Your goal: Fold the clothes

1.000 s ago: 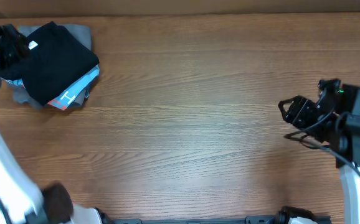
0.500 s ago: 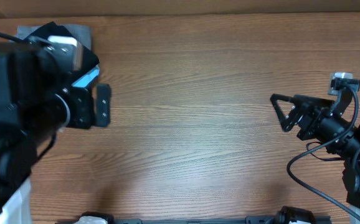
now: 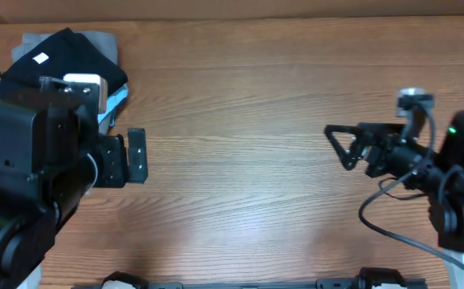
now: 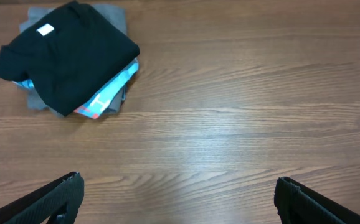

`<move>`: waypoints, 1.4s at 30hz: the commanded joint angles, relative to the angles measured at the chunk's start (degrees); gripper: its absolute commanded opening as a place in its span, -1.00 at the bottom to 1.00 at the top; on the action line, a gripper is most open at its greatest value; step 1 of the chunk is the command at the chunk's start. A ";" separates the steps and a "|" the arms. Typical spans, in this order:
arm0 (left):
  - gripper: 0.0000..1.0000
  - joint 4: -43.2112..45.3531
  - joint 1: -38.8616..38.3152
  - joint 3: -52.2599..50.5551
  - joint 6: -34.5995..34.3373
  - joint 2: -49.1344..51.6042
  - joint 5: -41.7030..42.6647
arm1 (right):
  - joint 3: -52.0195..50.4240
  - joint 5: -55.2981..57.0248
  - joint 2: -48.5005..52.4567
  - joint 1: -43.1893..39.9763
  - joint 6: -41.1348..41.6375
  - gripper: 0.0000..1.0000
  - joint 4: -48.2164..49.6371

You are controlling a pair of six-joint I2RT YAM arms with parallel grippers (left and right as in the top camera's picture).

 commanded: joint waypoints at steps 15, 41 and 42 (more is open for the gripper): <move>1.00 0.09 -0.39 -0.48 -1.18 3.74 -1.20 | 1.14 2.25 5.03 6.40 1.22 1.00 2.03; 1.00 0.09 -0.39 -0.48 -1.18 4.02 -1.20 | -21.59 19.39 -19.56 8.79 -24.39 1.00 47.21; 1.00 0.09 -0.39 -0.48 -1.18 4.02 -1.20 | -24.72 19.47 -21.33 8.79 -24.44 1.00 48.37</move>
